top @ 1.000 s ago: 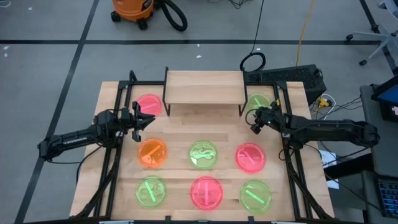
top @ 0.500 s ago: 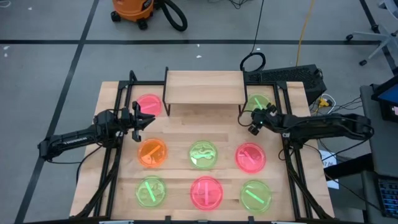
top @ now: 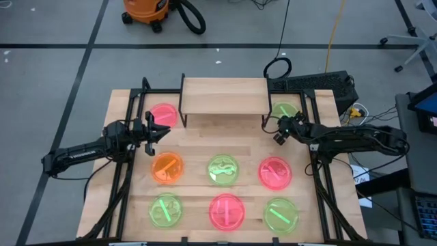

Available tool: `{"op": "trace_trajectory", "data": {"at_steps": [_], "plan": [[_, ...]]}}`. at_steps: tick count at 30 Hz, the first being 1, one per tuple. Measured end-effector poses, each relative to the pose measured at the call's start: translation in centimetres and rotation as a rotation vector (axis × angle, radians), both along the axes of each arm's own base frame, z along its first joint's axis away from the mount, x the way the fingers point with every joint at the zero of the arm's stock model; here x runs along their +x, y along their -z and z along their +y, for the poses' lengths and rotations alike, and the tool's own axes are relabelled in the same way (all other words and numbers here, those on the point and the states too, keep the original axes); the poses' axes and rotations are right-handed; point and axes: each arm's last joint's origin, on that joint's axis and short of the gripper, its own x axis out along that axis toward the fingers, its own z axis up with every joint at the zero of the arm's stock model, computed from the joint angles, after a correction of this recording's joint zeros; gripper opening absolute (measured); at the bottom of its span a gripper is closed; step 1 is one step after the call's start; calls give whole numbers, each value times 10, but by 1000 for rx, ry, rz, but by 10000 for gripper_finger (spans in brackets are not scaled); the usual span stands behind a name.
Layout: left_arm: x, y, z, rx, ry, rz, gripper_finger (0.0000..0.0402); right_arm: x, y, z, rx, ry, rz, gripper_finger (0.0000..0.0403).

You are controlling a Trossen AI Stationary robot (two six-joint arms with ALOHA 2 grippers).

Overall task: Place and stack plates onto a shelf
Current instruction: Put the green plate on the shelf

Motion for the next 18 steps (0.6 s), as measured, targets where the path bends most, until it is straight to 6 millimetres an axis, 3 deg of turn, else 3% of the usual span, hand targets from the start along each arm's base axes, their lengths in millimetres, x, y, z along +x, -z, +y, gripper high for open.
{"op": "trace_trajectory", "data": {"at_steps": [5,12,18], "plan": [[0,0,0,0,0,0,62,0,0,-1,2,8,-3,98],[0,0,0,0,0,0,62,0,0,-1,5,6,-4,12],[0,0,0,0,0,0,62,0,0,0,23,-11,-15,1]]}}
